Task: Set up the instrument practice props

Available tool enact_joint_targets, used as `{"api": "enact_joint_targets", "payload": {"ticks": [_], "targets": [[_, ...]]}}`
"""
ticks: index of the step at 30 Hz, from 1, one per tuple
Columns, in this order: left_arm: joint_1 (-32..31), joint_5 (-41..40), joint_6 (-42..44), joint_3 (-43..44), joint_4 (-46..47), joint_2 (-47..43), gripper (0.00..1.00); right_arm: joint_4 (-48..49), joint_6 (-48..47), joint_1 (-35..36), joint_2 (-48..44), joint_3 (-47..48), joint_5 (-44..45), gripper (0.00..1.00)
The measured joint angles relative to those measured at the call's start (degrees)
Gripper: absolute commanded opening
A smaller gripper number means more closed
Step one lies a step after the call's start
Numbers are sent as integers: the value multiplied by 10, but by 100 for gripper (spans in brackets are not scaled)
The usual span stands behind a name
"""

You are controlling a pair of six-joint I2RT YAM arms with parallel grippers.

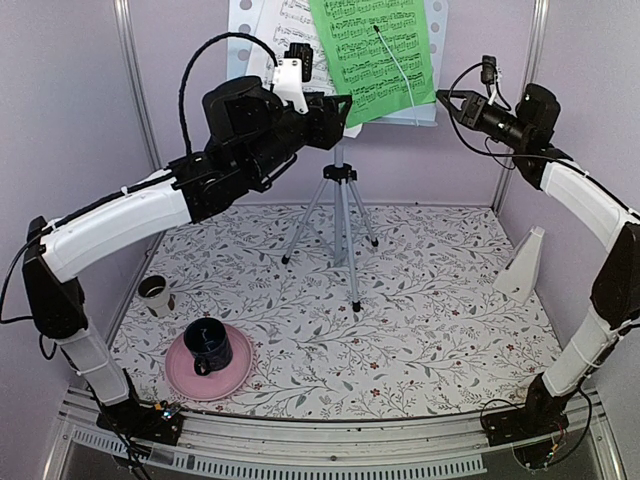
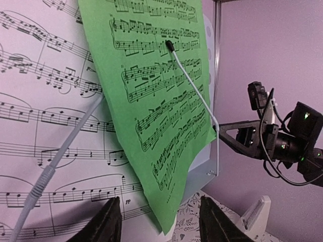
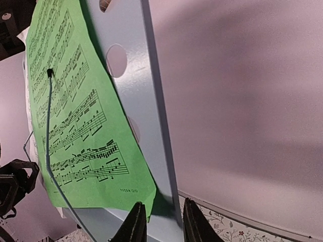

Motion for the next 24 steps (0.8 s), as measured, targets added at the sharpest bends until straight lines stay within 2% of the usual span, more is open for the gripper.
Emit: {"api": "enact_joint_targets", "payload": {"ticks": [10, 22, 24], "targets": [[0, -13, -4, 32, -1, 18, 53, -4, 27, 1, 18, 1, -26, 27], [0, -27, -11, 54, -13, 33, 52, -4, 28, 5, 18, 4, -27, 20], [0, -28, -11, 57, -13, 33, 52, -4, 26, 5, 18, 4, -26, 28]]}}
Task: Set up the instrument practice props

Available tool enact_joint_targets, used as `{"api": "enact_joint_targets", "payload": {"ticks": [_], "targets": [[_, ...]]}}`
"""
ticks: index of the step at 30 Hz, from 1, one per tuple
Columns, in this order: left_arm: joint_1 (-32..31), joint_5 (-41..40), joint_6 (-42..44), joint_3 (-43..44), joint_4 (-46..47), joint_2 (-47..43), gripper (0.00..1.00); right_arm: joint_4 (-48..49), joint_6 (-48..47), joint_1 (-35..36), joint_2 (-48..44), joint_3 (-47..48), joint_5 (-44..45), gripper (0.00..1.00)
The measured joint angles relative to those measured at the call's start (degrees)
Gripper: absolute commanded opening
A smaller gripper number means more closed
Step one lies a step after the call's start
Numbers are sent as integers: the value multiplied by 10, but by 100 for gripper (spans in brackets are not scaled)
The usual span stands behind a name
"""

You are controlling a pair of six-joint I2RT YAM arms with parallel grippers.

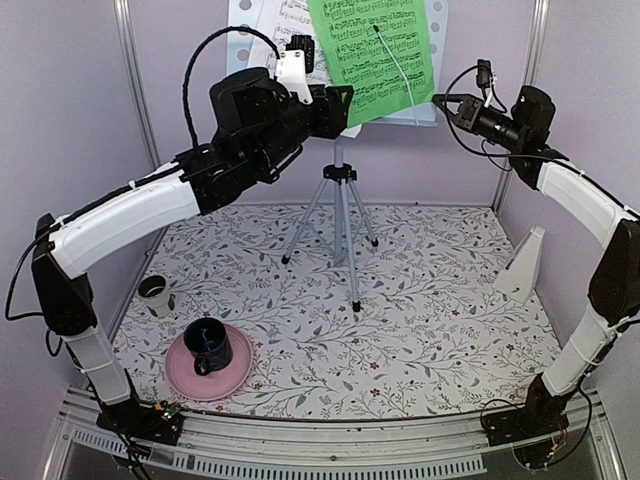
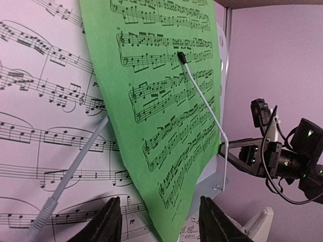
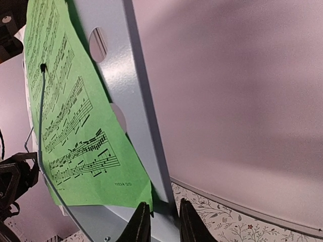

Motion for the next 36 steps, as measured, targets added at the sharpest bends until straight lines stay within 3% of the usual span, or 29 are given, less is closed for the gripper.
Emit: {"api": "enact_joint_targets", "payload": {"ticks": [14, 29, 36], "targets": [[0, -4, 0, 1, -2, 0, 52, -4, -32, 7, -52, -32, 47, 23], [0, -4, 0, 2, -2, 0, 52, -6, -30, 16, -24, -10, 42, 20], [0, -4, 0, 7, -2, 3, 52, -9, -28, 17, -20, -10, 42, 3]]}}
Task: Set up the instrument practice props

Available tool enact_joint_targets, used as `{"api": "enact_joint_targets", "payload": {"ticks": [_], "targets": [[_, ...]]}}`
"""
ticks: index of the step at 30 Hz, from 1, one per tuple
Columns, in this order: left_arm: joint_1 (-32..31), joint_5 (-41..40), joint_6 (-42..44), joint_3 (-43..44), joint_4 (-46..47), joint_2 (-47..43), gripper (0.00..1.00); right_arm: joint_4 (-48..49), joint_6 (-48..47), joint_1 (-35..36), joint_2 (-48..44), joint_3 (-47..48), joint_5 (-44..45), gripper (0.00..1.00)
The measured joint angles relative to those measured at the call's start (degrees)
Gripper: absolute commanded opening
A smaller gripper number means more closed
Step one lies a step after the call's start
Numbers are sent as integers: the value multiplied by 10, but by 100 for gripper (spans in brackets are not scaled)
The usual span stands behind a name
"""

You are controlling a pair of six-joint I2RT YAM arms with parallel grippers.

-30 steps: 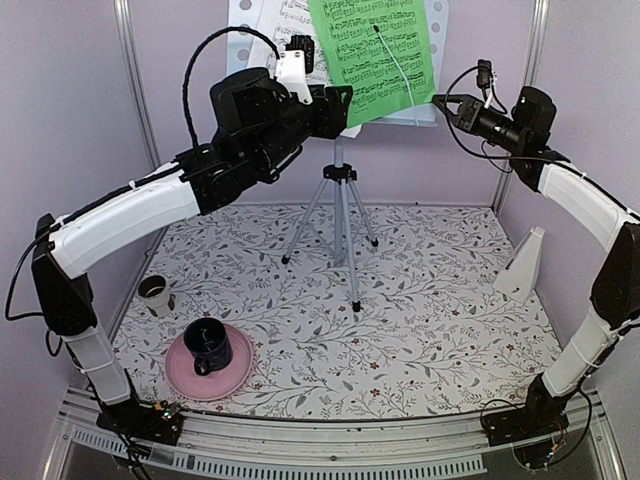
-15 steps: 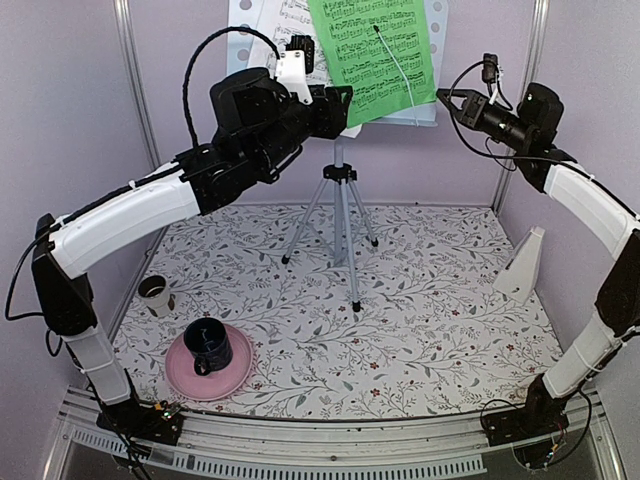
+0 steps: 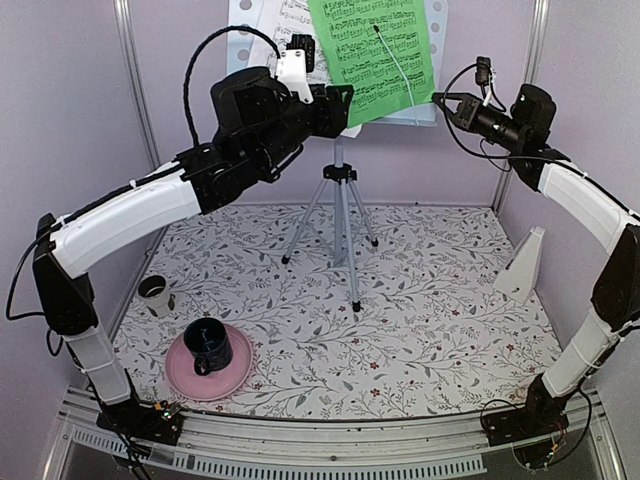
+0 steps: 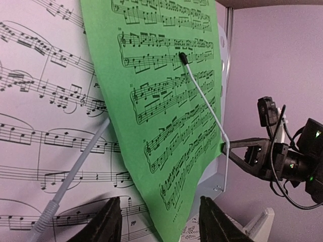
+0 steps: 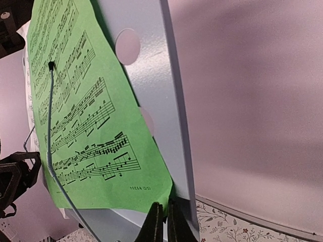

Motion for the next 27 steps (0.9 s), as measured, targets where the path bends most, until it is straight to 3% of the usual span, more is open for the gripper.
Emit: {"api": "enact_joint_targets", "payload": {"ticks": [1, 19, 27], "targets": [[0, 0, 0, 0, 0, 0, 53, 0, 1, 0, 0, 0, 0, 0], [-1, -2, -19, -13, -19, 3, 46, 2, 5, 1, -4, -13, 3, 0], [-1, -2, -19, 16, -18, 18, 28, 8, 5, 1, -14, -25, 3, 0]]}}
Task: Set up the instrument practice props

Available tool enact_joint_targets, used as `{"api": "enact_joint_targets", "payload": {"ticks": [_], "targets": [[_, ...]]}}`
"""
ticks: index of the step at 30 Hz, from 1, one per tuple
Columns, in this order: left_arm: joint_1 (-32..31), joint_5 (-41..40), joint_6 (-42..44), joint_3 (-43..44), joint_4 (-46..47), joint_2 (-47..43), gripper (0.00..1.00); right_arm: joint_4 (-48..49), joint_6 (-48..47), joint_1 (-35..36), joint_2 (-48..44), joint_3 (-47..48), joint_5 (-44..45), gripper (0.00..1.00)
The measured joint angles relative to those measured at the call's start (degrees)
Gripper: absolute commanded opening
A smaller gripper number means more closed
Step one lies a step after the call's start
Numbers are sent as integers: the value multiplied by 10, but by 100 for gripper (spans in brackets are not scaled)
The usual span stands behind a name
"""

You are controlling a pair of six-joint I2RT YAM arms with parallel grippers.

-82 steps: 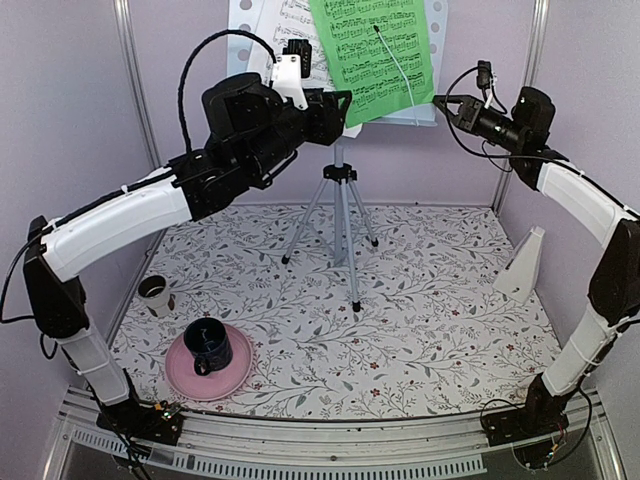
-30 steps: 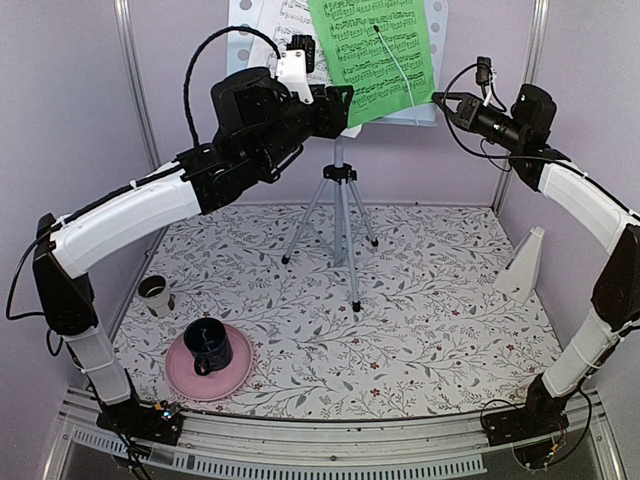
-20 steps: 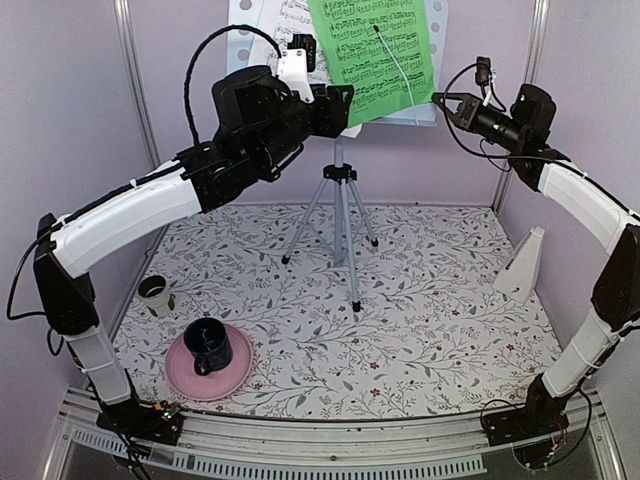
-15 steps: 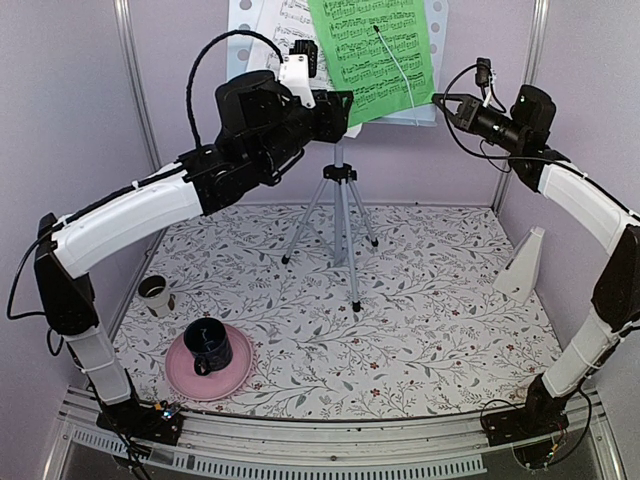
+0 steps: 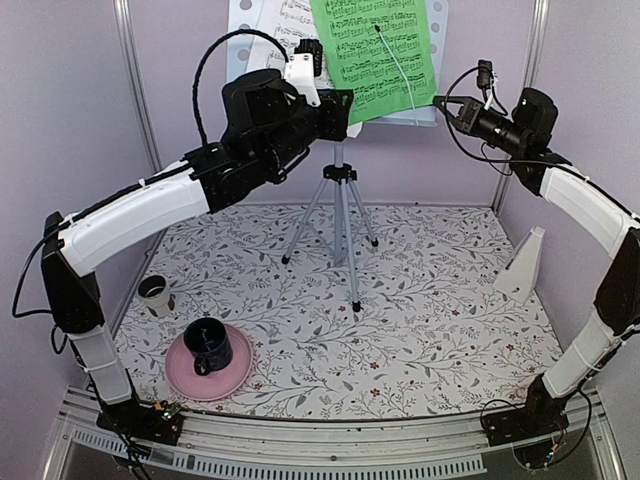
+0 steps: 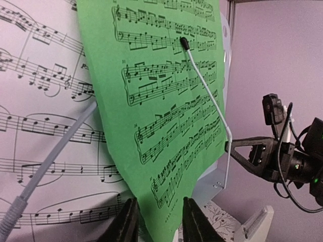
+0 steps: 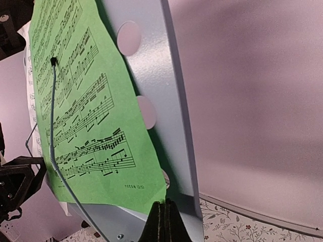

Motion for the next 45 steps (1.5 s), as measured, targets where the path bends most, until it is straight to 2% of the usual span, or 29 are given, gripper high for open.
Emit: {"api": "enact_joint_targets", "payload": {"ticks": [8, 11, 23, 31, 43, 45], "targets": [[1, 0, 5, 21, 0, 15, 5, 8, 0, 0, -8, -14, 0, 0], [2, 0, 5, 21, 0, 15, 0, 10, 0, 0, -9, -17, 0, 0], [19, 13, -1, 26, -2, 16, 0, 15, 2, 0, -24, -41, 6, 0], [24, 30, 10, 101, -14, 44, 0, 24, 2, 0, -45, -77, 12, 0], [28, 51, 21, 135, -41, 85, 0, 44, 9, 0, -47, -115, 12, 0], [28, 52, 23, 144, -45, 90, 0, 48, 11, 0, -47, -118, 13, 8]]}}
